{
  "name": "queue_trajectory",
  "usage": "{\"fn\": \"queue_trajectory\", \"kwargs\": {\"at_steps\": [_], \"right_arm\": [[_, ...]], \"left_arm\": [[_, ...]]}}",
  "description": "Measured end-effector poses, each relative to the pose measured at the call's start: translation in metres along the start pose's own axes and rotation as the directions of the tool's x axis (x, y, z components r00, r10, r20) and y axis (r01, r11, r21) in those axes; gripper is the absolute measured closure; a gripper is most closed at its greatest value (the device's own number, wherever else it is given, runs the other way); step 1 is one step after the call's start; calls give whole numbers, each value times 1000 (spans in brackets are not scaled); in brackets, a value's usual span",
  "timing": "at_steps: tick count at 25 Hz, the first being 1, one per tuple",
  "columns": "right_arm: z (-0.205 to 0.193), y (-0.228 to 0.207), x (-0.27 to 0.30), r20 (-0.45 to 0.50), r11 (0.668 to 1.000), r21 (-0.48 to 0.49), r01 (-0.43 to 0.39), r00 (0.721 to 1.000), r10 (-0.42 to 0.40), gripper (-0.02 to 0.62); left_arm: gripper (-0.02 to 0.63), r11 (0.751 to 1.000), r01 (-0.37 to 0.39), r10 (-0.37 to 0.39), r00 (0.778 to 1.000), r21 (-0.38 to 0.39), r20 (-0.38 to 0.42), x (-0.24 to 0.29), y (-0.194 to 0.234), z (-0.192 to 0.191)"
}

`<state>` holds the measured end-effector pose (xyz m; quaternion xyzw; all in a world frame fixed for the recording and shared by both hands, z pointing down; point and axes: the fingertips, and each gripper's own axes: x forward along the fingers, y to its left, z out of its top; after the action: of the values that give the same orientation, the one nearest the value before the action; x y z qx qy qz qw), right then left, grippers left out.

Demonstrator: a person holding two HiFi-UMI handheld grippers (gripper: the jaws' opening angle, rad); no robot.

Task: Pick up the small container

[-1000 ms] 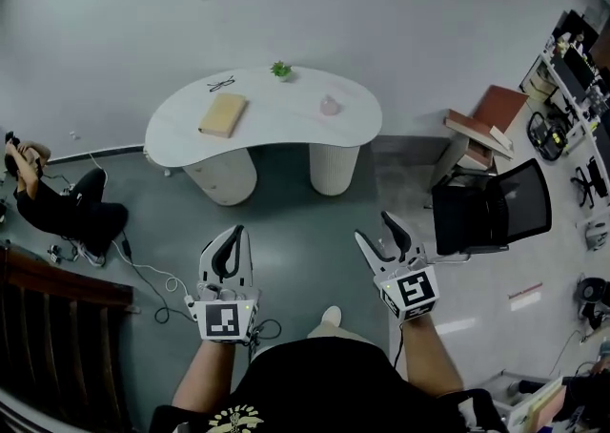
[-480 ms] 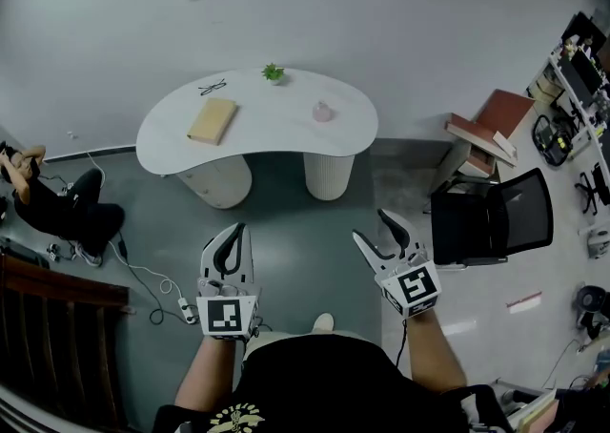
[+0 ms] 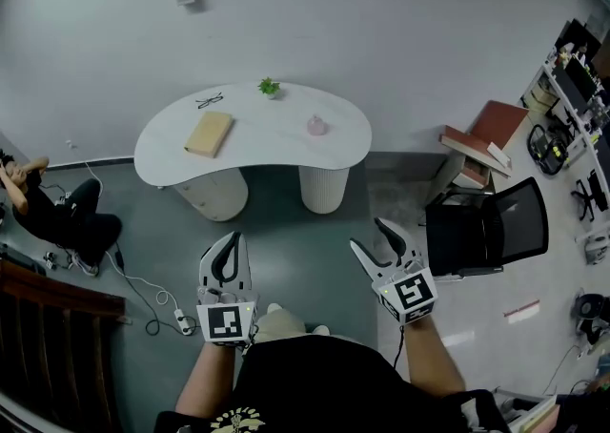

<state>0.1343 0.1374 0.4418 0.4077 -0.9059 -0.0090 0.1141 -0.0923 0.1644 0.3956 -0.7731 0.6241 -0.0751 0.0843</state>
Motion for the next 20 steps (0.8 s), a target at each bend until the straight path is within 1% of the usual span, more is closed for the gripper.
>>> {"fn": "queue_trajectory", "kwargs": {"at_steps": [2,5,8,12,15,20], "right_arm": [[1,-2,-1,5,1000,1,9,1000,-9,356],[2,-6,0,9,1000,11,25,1000,-25,356],[1,-5,10,6,999,17,31,999,-31,356],[0,-4,29,-3,1000,18,23,1000,-23,356],[3,-6,46,-3,1000,16,18,1000,-18,356],[3,-19,78,-17,999,29,30,999,-30,356]], "left_arm": [[601,1000,-3,3,1000,2,8,1,1,2],[601,1000,22,-21,999,17,-36,7,1,-1],[601,999,34,-33,998,25,-49,17,5,-10],[601,999,33,-29,994,40,-104,34,15,-24],[601,999,36,-33,994,24,-102,50,24,-27],[601,998,61,-58,993,27,-107,86,36,-34]]}}
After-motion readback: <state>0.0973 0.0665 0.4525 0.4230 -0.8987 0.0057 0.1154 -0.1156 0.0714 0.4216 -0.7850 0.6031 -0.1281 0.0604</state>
